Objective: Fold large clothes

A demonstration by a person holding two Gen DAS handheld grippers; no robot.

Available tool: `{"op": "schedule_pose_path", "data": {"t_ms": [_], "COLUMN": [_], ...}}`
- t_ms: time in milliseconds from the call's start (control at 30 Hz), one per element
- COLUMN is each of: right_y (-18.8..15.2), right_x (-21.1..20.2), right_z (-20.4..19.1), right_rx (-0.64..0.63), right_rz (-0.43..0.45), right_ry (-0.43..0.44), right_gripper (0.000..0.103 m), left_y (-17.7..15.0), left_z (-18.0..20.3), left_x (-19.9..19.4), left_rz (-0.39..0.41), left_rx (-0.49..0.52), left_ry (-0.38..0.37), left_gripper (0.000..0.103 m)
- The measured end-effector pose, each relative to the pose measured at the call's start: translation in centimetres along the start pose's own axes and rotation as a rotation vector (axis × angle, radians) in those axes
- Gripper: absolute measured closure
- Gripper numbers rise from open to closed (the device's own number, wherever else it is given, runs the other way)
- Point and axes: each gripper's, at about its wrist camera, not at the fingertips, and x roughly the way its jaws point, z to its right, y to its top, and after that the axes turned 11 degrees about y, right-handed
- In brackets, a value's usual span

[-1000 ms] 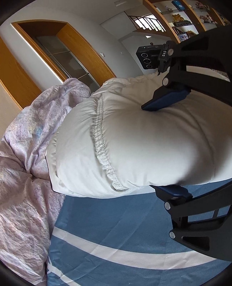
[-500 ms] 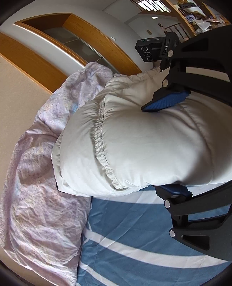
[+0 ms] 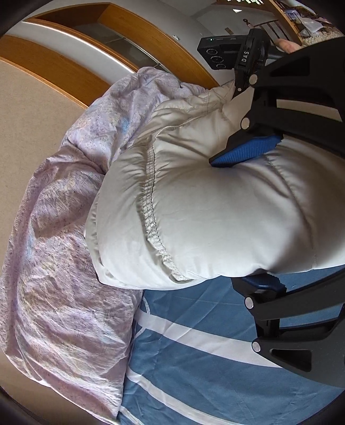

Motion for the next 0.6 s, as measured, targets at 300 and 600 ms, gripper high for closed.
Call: {"op": "schedule_pose_path", "data": {"t_ms": [300,600], "right_y": [-1.2,-2.6], "right_x": [-0.4,-6.9], "right_z": [-1.5,-7.5], "right_rx": [-0.044,-0.251], "right_rz": [0.068,0.391], "right_ry": [-0.206,-0.514], "right_gripper": [0.029,0.018], "left_y": [-0.8,-0.6], "left_z": [0.7,2.1], "left_x": [-1.2,-4.8], "left_rz": [0.083,0.159], "left_rx": [0.048,0.141], "left_ry": [0.156,0.311], "left_gripper": [0.017,0.005]}}
